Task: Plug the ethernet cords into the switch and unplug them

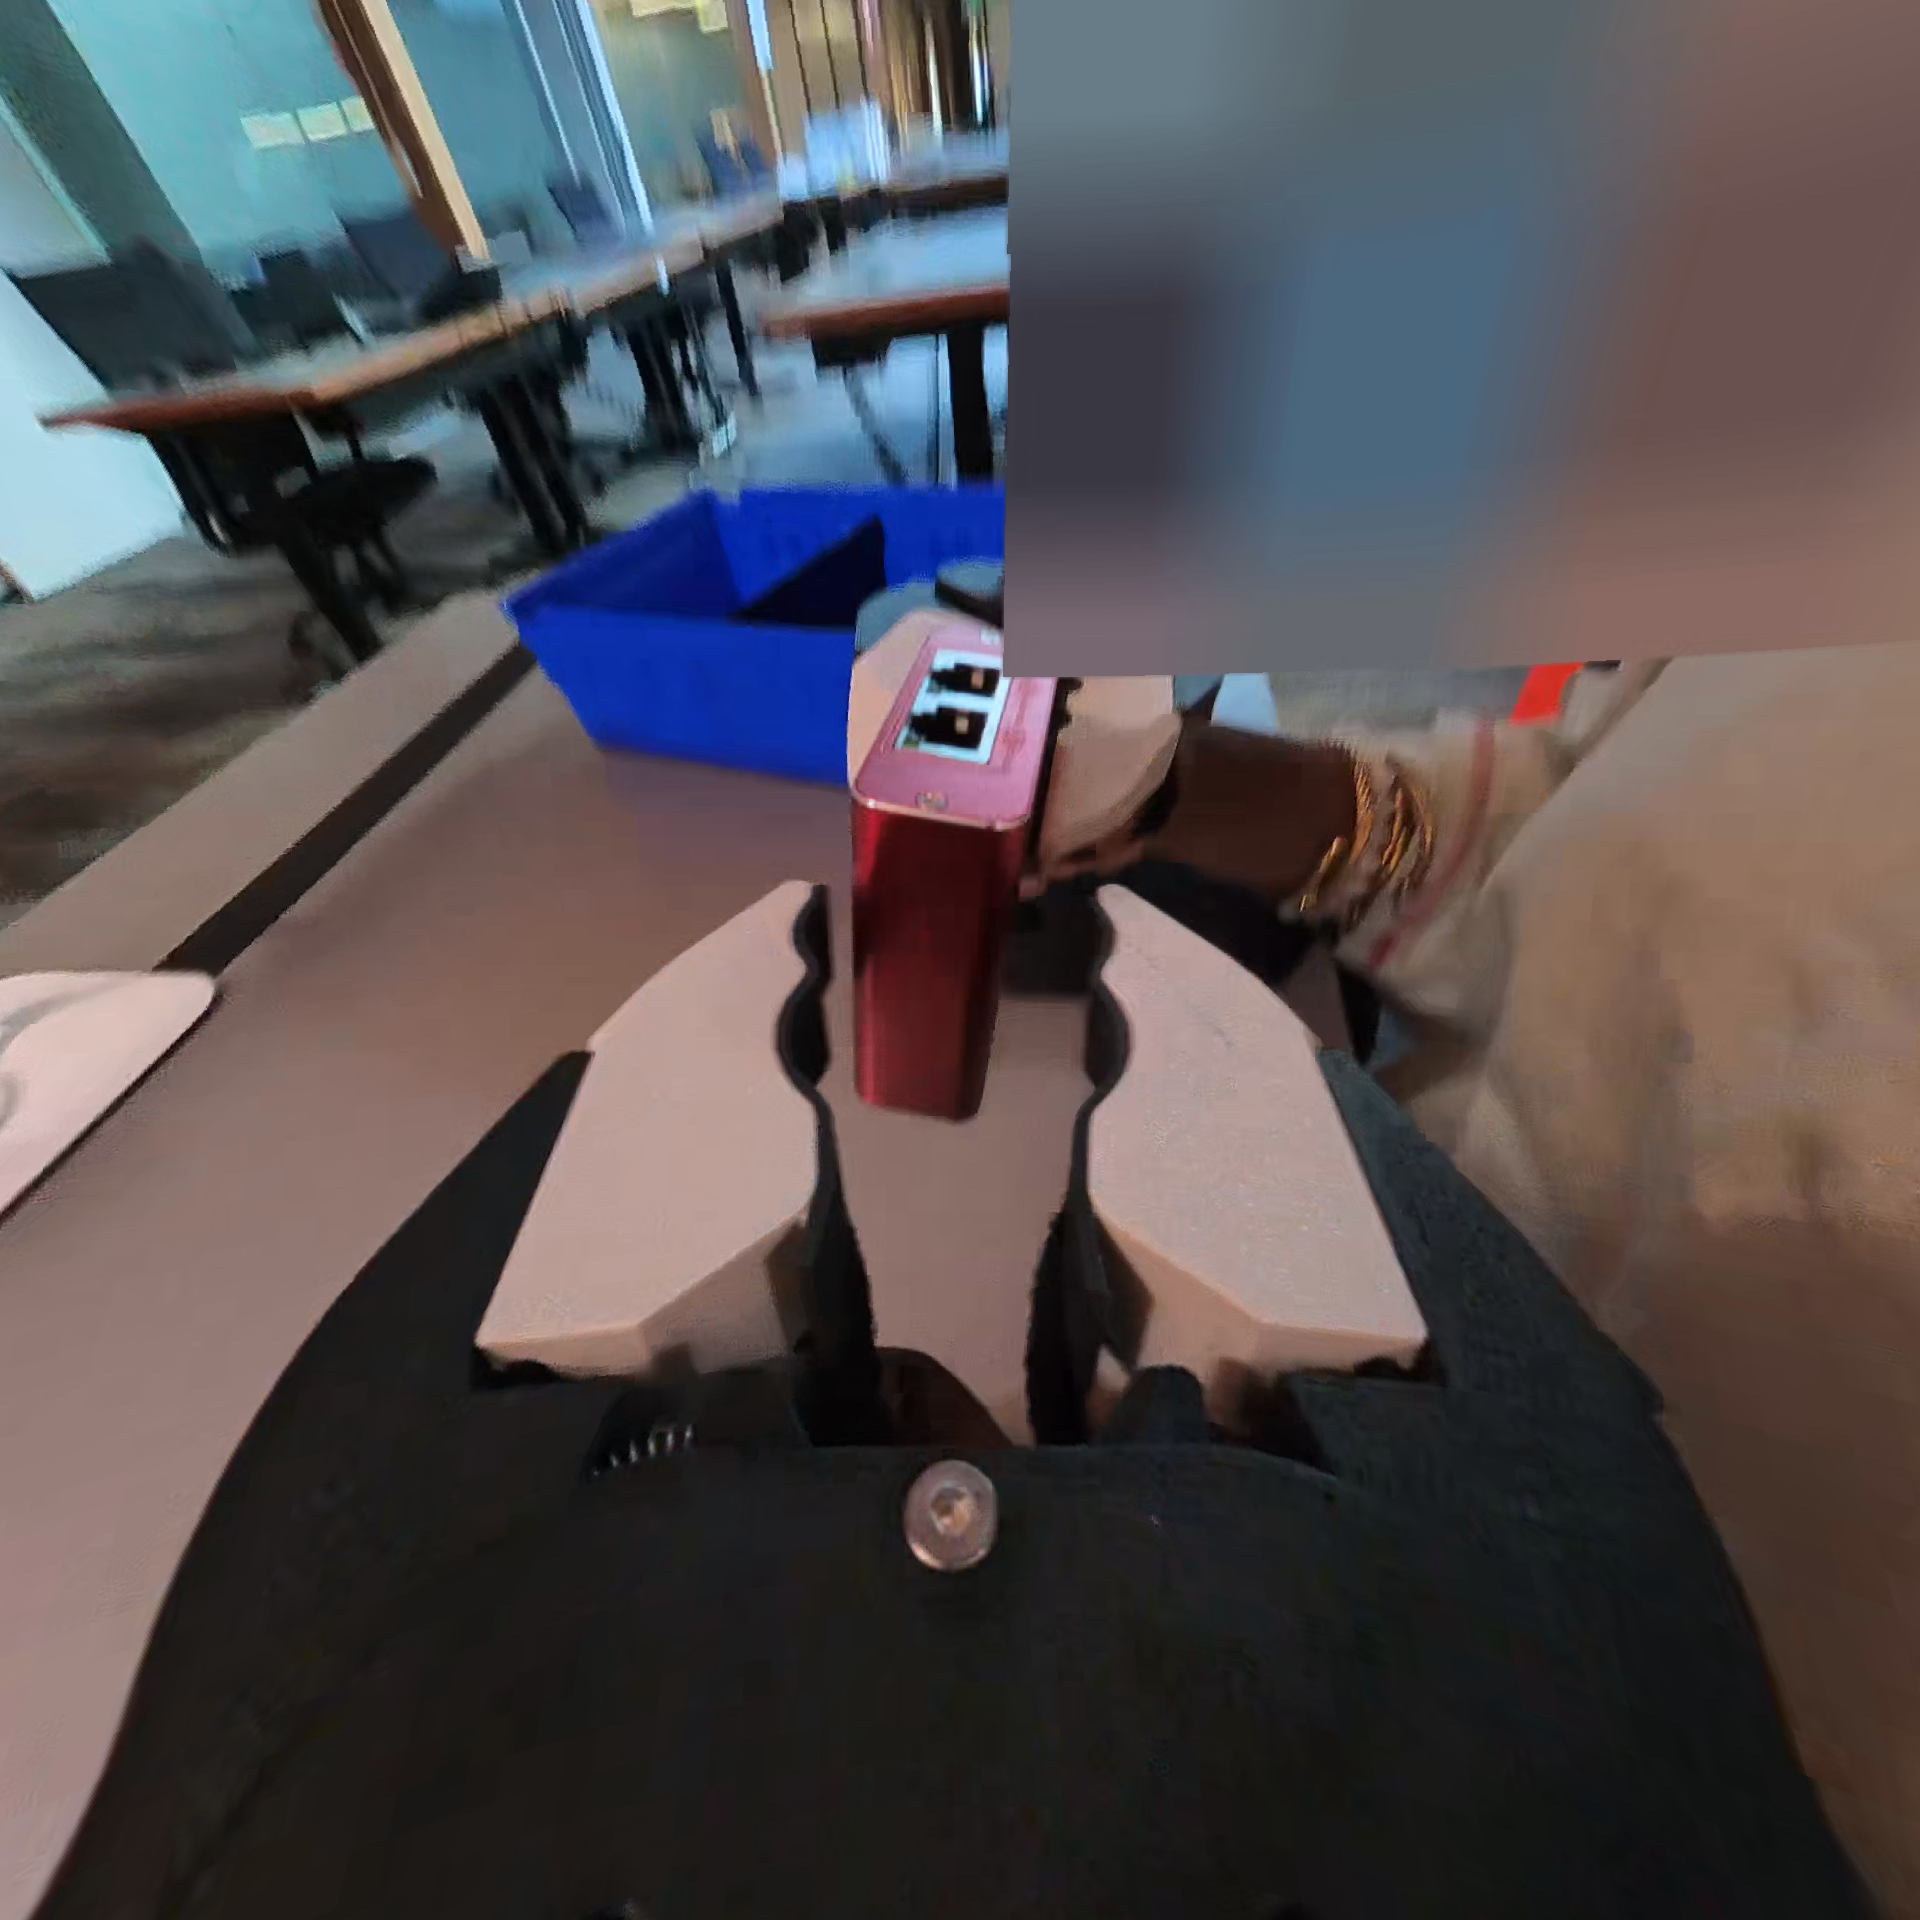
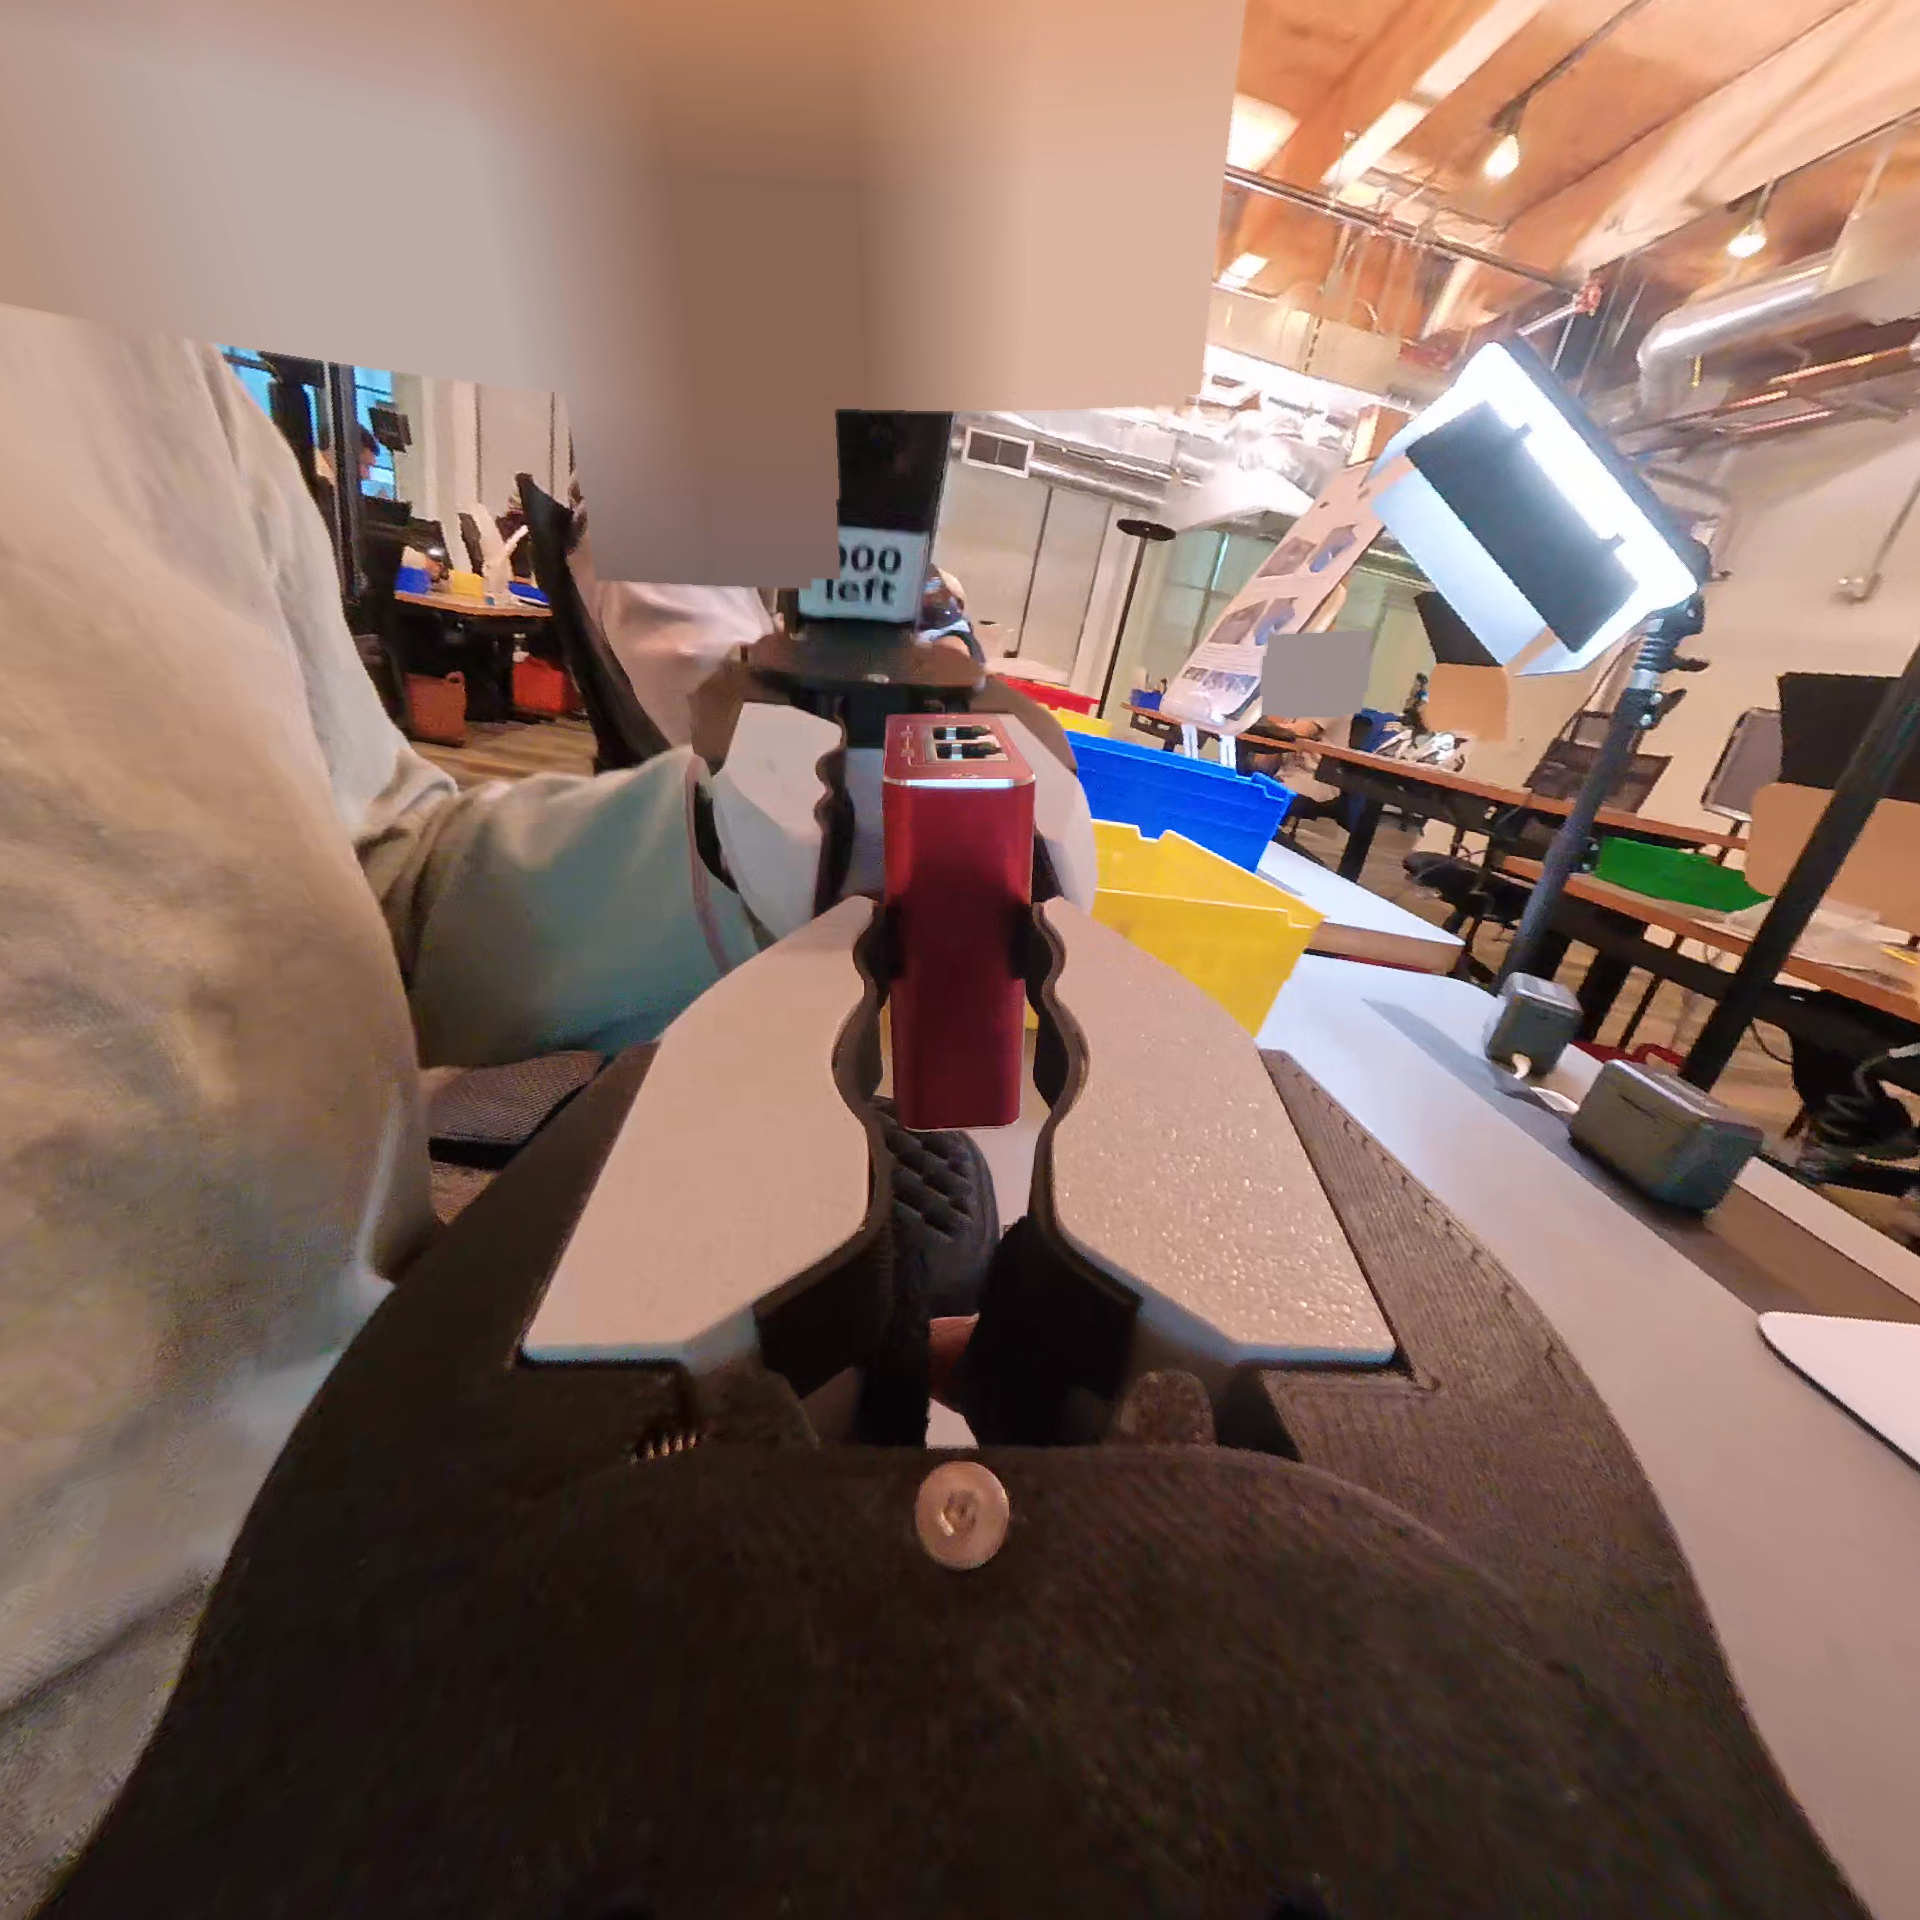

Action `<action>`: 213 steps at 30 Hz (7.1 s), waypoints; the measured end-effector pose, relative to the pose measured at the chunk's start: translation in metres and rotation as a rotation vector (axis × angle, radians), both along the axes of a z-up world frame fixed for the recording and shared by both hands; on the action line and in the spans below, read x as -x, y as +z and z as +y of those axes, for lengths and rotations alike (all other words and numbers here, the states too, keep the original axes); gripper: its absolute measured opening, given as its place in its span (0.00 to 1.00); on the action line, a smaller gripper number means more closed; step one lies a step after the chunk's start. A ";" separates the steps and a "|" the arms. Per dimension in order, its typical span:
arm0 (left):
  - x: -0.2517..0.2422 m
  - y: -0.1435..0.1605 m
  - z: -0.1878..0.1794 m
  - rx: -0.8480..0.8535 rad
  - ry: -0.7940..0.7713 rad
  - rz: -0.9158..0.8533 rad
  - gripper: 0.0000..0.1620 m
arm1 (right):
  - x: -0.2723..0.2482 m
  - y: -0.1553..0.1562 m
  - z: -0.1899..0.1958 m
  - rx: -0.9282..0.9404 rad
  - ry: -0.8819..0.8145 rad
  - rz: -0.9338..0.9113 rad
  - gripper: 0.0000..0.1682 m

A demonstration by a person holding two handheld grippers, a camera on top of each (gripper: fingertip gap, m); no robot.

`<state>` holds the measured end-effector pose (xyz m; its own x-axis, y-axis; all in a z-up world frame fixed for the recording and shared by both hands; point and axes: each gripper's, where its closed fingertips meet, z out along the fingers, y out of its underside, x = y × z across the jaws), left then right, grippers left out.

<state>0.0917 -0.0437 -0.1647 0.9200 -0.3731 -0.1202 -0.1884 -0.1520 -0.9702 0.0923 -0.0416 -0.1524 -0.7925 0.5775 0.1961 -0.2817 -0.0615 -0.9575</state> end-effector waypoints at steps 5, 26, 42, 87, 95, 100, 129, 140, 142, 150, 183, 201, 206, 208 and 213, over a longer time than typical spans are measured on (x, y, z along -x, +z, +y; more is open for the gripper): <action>0.000 -0.004 0.001 -0.075 0.001 -0.019 0.17 | 0.000 -0.007 -0.005 -0.023 0.013 -0.067 0.15; 0.072 -0.002 -0.040 -0.023 0.421 -0.005 0.32 | 0.035 -0.069 0.062 -0.327 -0.437 -0.413 0.16; 0.130 0.049 -0.142 -0.139 0.758 0.071 0.32 | 0.043 -0.129 0.099 -0.369 -0.665 -0.644 0.16; 0.230 -0.043 -0.297 0.594 1.087 0.061 0.03 | 0.027 -0.095 0.113 -0.118 -0.597 -0.488 0.31; 0.186 0.085 -0.249 -0.091 1.053 0.290 0.03 | 0.026 -0.096 0.111 -0.149 -0.602 -0.479 0.31; 0.136 0.123 -0.208 -0.288 0.846 0.332 0.03 | 0.024 -0.090 0.105 -0.180 -0.580 -0.428 0.31; 0.017 0.020 -0.057 -0.062 0.080 0.022 0.12 | -0.008 0.012 -0.006 0.085 0.152 -0.235 0.08; 0.015 -0.015 -0.011 -0.087 0.160 0.794 0.25 | 0.016 -0.029 -0.006 0.508 0.205 -0.763 0.07; 0.014 -0.018 -0.006 -0.077 0.143 0.778 0.20 | 0.015 -0.030 -0.008 0.520 0.214 -0.782 0.07; 0.020 -0.032 -0.004 0.006 0.133 0.620 0.05 | 0.008 -0.030 -0.009 0.477 0.212 -0.694 0.07; -0.013 -0.041 -0.006 0.011 -0.163 0.039 0.07 | -0.010 -0.043 -0.014 -0.072 0.021 -0.144 0.07; 0.041 -0.053 -0.017 0.139 0.131 0.194 0.07 | 0.030 -0.133 0.113 -0.391 -0.658 -0.663 0.46; 0.045 -0.055 -0.013 0.130 0.151 0.159 0.07 | 0.034 -0.171 0.110 -0.580 -0.679 -0.848 0.47; 0.046 -0.055 -0.014 0.125 0.152 0.146 0.07 | 0.035 -0.170 0.107 -0.599 -0.671 -0.820 0.29; 0.049 -0.059 -0.016 0.145 0.168 0.139 0.07 | 0.037 -0.137 0.105 -0.579 -0.698 -0.603 0.16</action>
<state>0.0431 -0.0595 -0.2234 0.9489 -0.2393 -0.2059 -0.2787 -0.3284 -0.9025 0.0558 0.0639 -0.2891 -0.3825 0.8831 0.2717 0.4468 0.4342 -0.7822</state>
